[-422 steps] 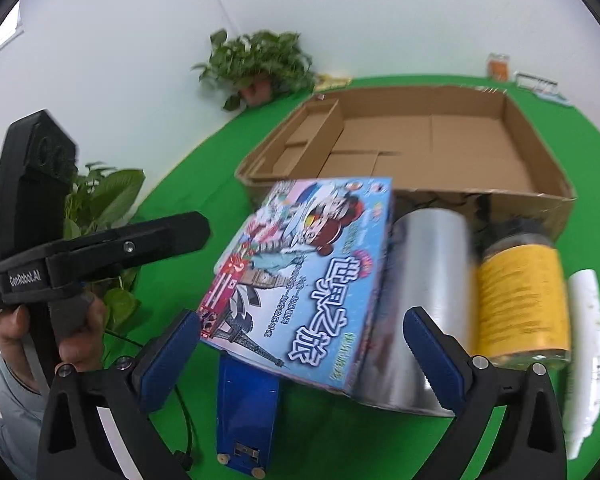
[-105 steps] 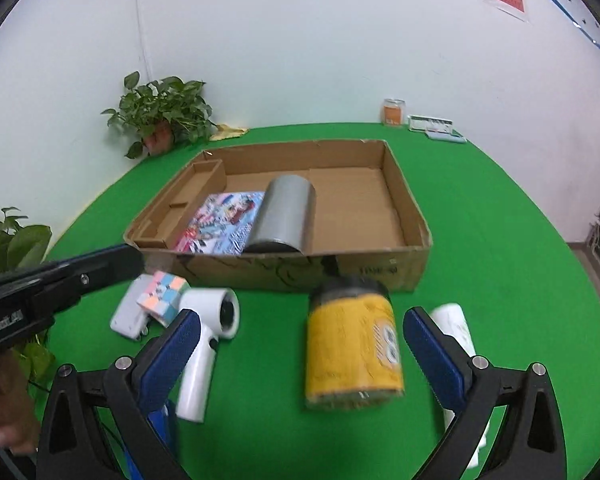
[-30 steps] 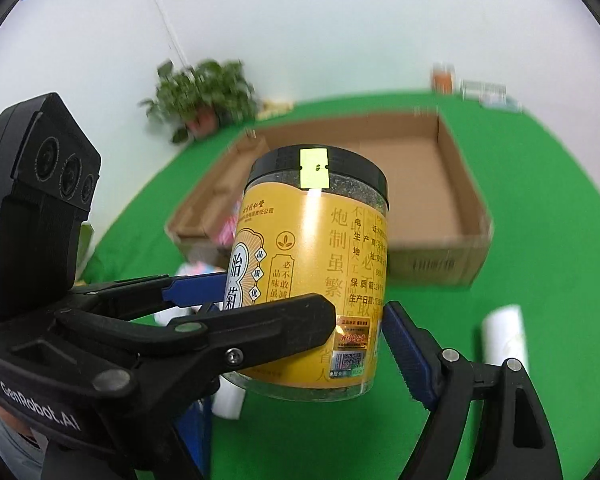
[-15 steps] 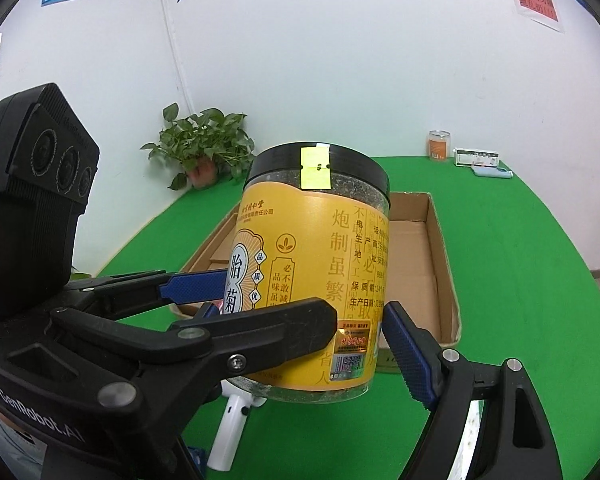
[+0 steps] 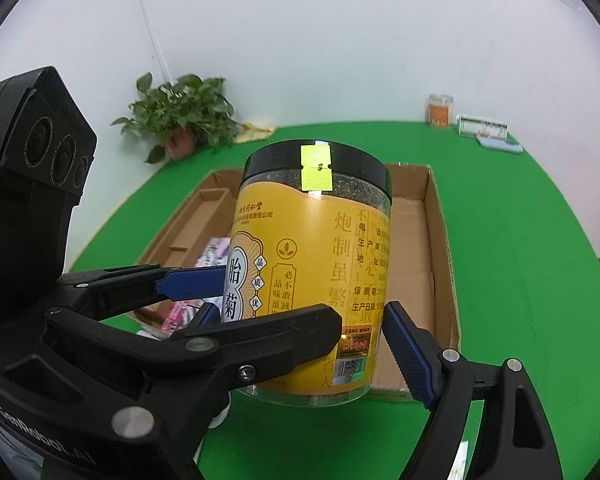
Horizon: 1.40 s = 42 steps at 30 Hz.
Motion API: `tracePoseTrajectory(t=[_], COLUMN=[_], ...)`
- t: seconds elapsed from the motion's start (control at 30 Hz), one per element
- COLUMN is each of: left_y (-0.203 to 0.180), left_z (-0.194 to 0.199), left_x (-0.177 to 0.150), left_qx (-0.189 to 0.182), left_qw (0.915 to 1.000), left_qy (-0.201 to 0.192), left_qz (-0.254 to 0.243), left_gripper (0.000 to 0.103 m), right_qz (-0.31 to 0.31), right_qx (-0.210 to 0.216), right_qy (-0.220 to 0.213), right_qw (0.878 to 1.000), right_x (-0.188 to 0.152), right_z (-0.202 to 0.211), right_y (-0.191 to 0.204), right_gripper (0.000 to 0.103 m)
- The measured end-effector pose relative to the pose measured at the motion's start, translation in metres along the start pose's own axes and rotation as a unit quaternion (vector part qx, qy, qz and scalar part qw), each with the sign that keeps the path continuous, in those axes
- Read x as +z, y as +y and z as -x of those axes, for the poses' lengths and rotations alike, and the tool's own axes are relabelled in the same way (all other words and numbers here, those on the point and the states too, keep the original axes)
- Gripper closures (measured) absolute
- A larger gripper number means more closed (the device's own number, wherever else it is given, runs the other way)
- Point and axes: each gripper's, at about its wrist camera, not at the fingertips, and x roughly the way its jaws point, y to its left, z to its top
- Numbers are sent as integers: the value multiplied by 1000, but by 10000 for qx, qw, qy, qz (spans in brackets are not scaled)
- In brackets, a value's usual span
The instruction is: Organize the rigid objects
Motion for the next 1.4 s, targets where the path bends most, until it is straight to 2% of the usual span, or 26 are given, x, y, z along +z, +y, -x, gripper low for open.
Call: tracePoseTrajectory(t=[0.2,0.37,0.57,0.6,0.67,0.77,0.83,0.9,0.97,1.0,1.03,1.1,1.17,1.2,1.23,1.33,1.37,1.4], left_y=[16,28,24,25,27,36,34,30,22,20,15,5,-6,-10,-12,-6,-5,-1], left_z=[-40,-67,-67,-64,-56,-38,-13,9,40,53,69,94,113,117,119,121,120,120], left_x=[0,-11,-13,-14,-14,-15,-21,-27,-38,-43,-52,-69,-90,-98,-109,-123,-127,-133], left_qx=[153,210,333,327,435,351,496,507,644,765,948,1367,1886,2029,2059,1878,1822,1797], left_qw=[9982,9933,9914,9911,9919,9933,9958,9979,9977,9962,9929,9814,9627,9570,9568,9638,9657,9673], left_qy=[528,1018,1144,1167,1066,910,600,253,-211,-410,-685,-1246,-1786,-1894,-1876,-1836,-1815,-1773], left_qz=[257,503,535,554,529,621,484,328,64,-42,-207,-510,-760,-847,-837,-457,-348,-256], left_gripper=[24,24,27,31,33,34,34,34,31,31,30,17,15,14,14,14,14,23], right_qz=[-341,-439,-432,-516,-810,-661,-604,-489,-335,-318,-300,-176,-42,-5,32,89,107,128], right_qx=[189,240,92,95,196,18,20,37,253,258,73,-392,-570,-595,-650,-703,-711,-739], right_qy=[584,1174,1457,1531,1768,1754,1736,1615,1201,971,548,-64,-389,-488,-596,-756,-826,-905], right_qw=[9975,9918,9883,9868,9807,9823,9830,9857,9919,9944,9980,9991,9976,9970,9961,9946,9940,9931], right_x=[-1,-14,-14,-12,-17,-24,-27,-27,-27,-29,-33,-44,-58,-64,-74,-95,-101,-107], right_z=[-47,-84,-102,-108,-121,-125,-122,-112,-85,-72,-49,-16,9,18,29,45,50,56], right_y=[-34,-53,-59,-58,-67,-65,-58,-49,-40,-37,-34,-26,-16,-11,-3,20,24,27], right_gripper=[23,23,23,23,23,21,20,17,11,9,2,1,1,1,1,1,5,12])
